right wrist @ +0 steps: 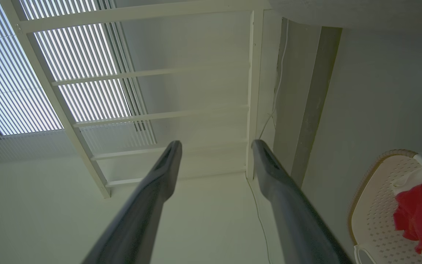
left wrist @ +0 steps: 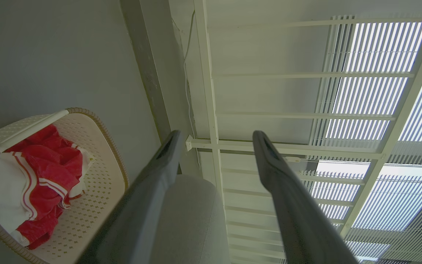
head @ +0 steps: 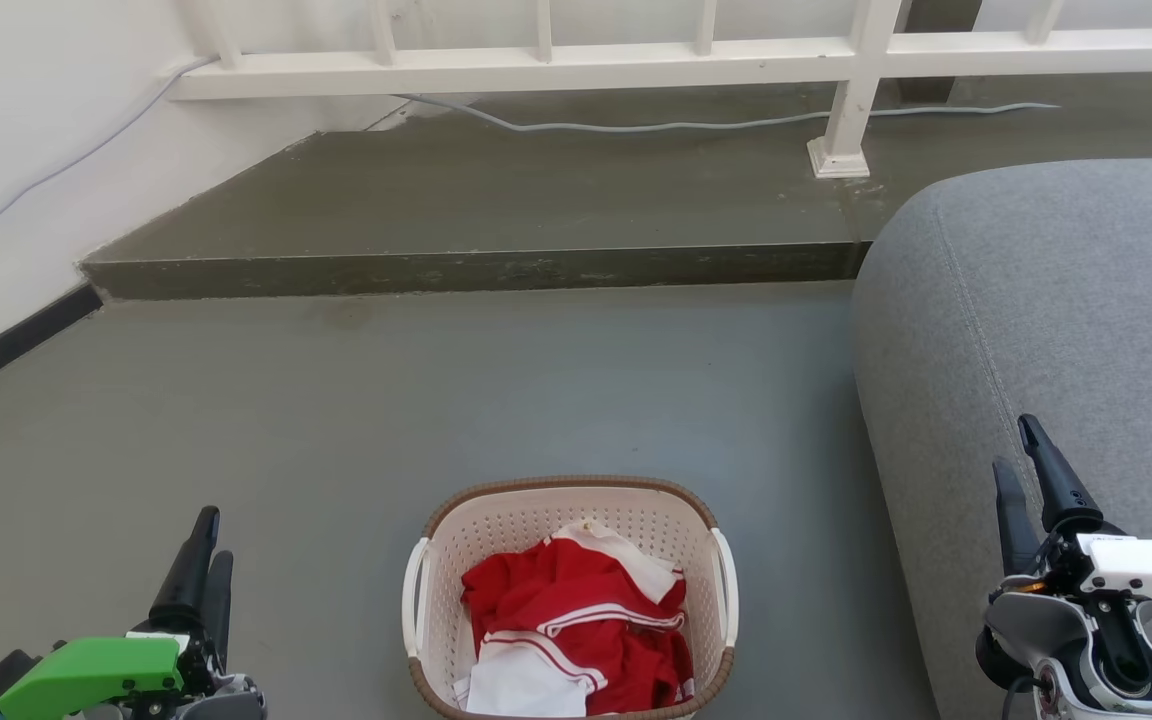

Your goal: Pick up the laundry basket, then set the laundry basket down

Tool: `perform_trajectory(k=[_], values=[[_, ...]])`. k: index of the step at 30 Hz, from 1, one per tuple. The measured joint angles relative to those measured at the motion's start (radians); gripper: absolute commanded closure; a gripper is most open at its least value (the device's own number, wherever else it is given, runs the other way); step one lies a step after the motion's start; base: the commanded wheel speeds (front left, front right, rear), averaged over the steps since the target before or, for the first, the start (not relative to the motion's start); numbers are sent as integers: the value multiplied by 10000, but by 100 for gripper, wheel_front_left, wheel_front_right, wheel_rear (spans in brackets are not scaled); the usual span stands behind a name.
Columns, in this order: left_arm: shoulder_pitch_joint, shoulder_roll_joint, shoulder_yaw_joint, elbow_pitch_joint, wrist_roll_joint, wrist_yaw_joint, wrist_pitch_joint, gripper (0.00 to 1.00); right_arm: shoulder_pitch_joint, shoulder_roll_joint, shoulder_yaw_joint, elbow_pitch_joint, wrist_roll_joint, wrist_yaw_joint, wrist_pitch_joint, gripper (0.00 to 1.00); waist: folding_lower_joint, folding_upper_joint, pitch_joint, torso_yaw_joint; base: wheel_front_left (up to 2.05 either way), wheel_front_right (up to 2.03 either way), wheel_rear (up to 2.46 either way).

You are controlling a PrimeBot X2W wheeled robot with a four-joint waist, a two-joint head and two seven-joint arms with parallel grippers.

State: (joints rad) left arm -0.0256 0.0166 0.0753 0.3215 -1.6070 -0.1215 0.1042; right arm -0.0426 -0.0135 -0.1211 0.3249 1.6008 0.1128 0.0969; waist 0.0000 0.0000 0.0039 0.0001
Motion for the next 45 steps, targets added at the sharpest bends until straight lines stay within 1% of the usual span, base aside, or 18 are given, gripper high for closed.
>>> perform_trajectory(k=[7,13,22,30,37,41,45], values=[[0,2,0,-140,59,0,-84,0,0,-6,169,-169,-119,0,-176,0,0,0,10,2,0,0,0],[-2,52,-75,-426,263,0,-230,0,-2,-12,399,-355,-449,0,-451,0,0,0,25,-2,0,0,0],[-3,351,-401,-790,986,0,-594,0,-14,-146,788,-602,-1283,2,-792,0,0,0,47,-30,0,0,0],[-3,727,-846,-1020,2075,0,-1026,0,-90,-305,1202,-725,-2236,2,-1066,0,0,0,63,-69,0,0,0],[-3,1089,-1175,-1034,3191,-2,-1342,0,-93,-318,1283,-830,-3218,4,-1308,0,0,0,91,-99,0,0,0],[-3,1269,-1407,-1011,3873,-2,-1501,0,-100,-382,1333,-832,-3992,2,-1419,0,0,0,110,-117,0,0,0],[-3,1333,-1475,-976,4543,-2,-1636,0,-116,-558,1526,-836,-4939,-17,-1580,0,0,0,123,-134,0,0,0]])
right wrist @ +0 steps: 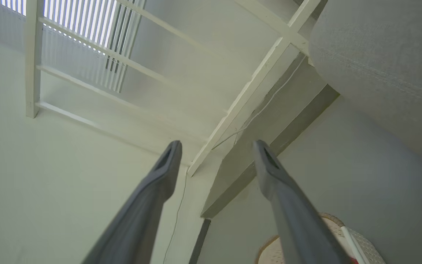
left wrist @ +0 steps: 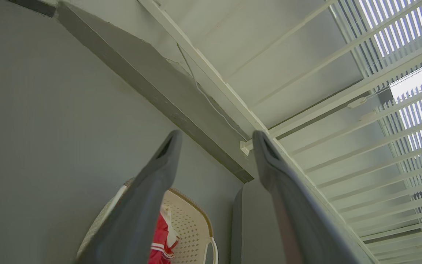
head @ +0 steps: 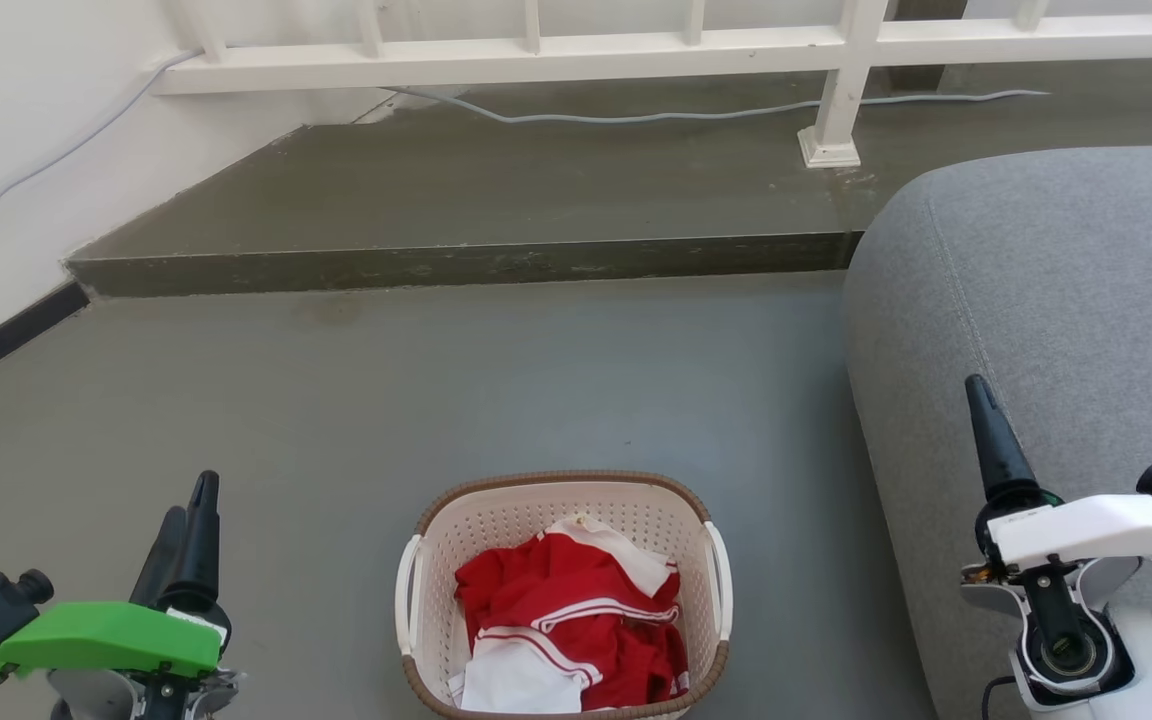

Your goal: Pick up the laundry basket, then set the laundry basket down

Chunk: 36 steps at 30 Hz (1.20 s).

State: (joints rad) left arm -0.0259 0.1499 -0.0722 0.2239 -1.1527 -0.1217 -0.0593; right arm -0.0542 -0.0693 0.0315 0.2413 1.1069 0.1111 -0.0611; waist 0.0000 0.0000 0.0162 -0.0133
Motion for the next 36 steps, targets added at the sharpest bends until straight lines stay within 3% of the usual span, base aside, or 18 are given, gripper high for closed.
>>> perform_trajectory(k=[14,36], values=[[-31,63,-58,-209,2238,0,-485,0,-79,-4,522,-150,-2525,-512,-456,0,0,0,-5,-30,0,0,0],[-36,-6,-192,-568,5112,-6,-1281,0,-198,77,1032,-389,-5568,-945,-1244,0,0,0,6,-56,0,0,0]])
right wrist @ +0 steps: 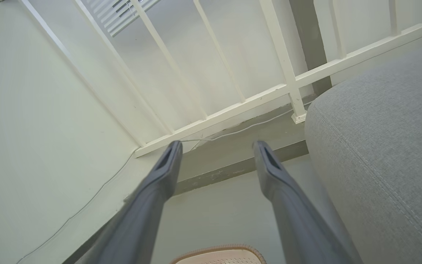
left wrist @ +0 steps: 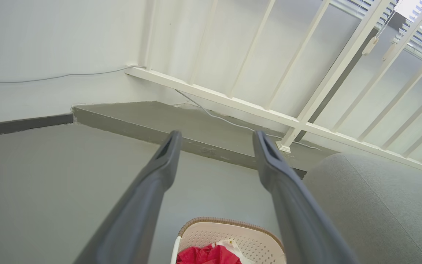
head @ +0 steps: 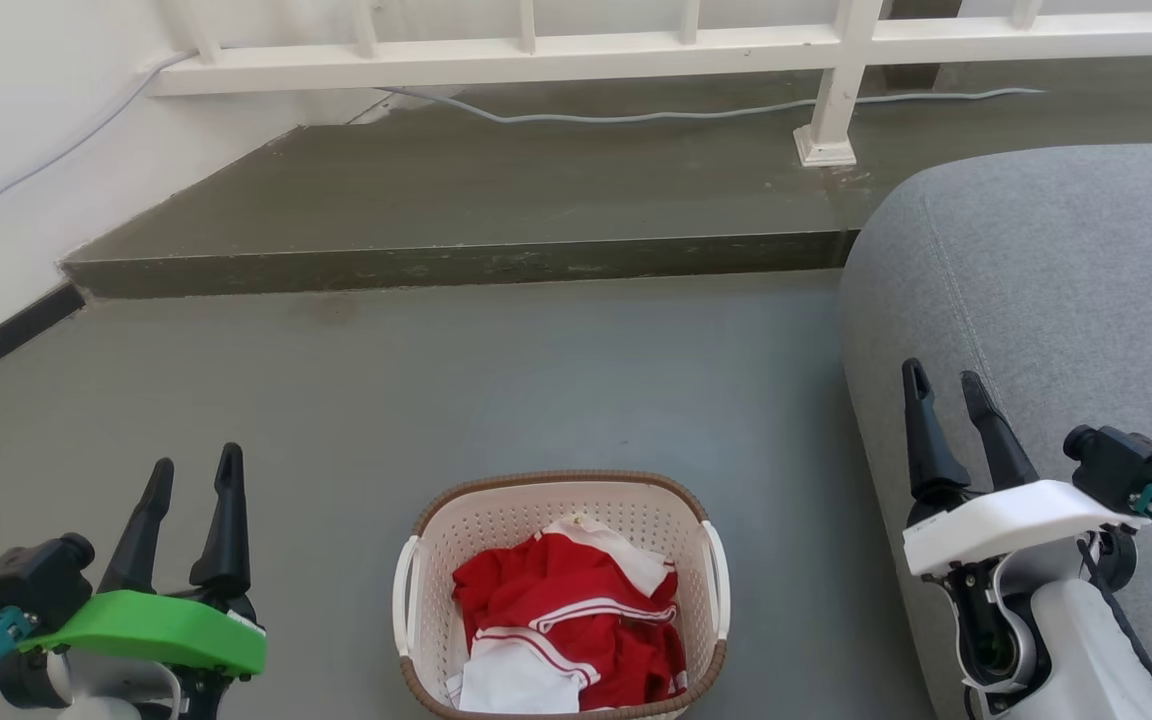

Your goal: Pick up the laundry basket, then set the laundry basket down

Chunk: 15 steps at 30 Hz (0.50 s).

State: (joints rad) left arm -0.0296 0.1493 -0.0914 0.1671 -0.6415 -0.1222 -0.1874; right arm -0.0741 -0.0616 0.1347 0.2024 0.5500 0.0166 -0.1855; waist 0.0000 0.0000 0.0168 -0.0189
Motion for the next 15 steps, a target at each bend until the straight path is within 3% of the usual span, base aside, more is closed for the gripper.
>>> perform_trajectory(k=[15], values=[[-8,0,-161,-282,1950,-21,-543,0,-12,6,314,-121,-2153,-186,-546,0,0,0,30,-52,0,0,0]])
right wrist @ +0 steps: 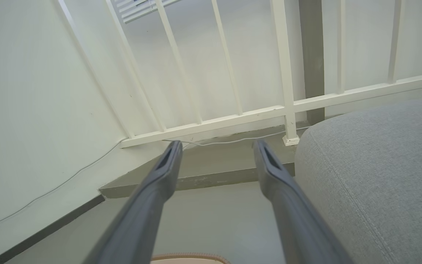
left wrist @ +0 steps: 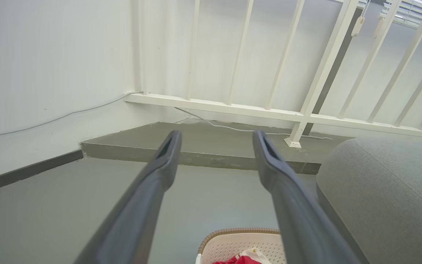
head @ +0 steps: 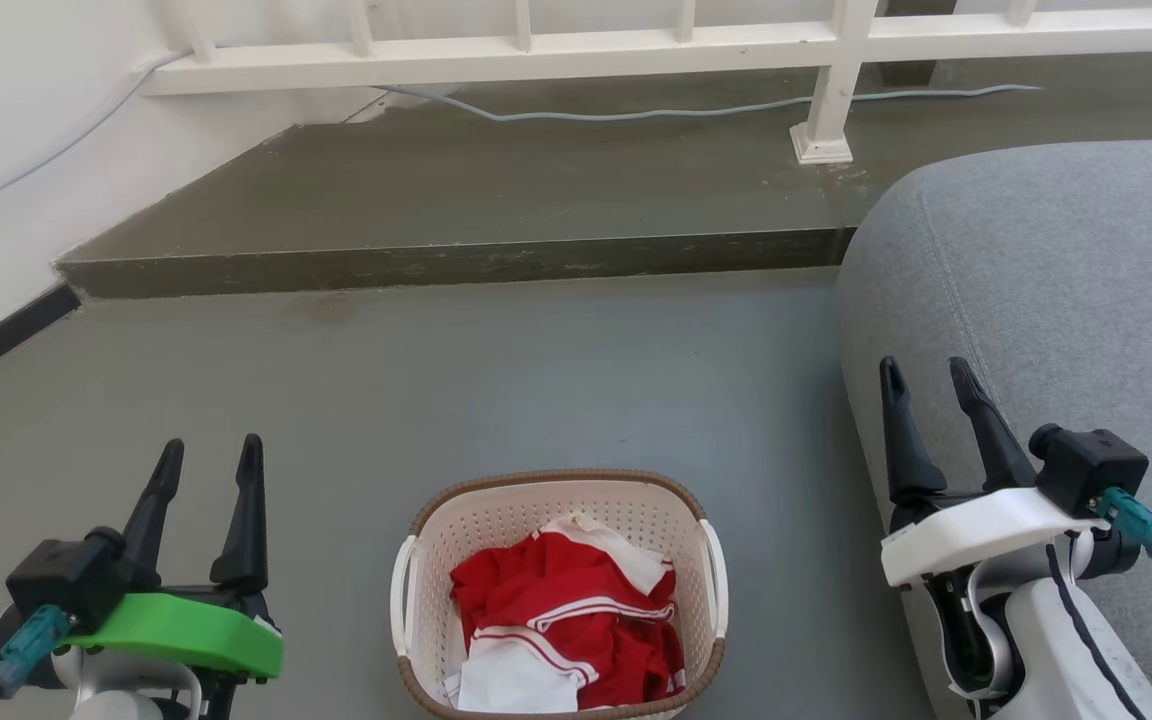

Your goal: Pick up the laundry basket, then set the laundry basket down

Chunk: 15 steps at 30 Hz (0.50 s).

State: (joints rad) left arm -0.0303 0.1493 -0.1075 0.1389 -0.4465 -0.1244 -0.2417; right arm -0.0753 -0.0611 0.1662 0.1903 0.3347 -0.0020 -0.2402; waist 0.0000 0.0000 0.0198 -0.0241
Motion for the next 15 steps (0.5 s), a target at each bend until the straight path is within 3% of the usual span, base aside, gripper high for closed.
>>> perform_trajectory(k=[15], values=[[-5,2,-142,-102,395,0,-71,0,-3,38,40,52,-403,-2,-102,0,0,0,23,40,0,0,0]])
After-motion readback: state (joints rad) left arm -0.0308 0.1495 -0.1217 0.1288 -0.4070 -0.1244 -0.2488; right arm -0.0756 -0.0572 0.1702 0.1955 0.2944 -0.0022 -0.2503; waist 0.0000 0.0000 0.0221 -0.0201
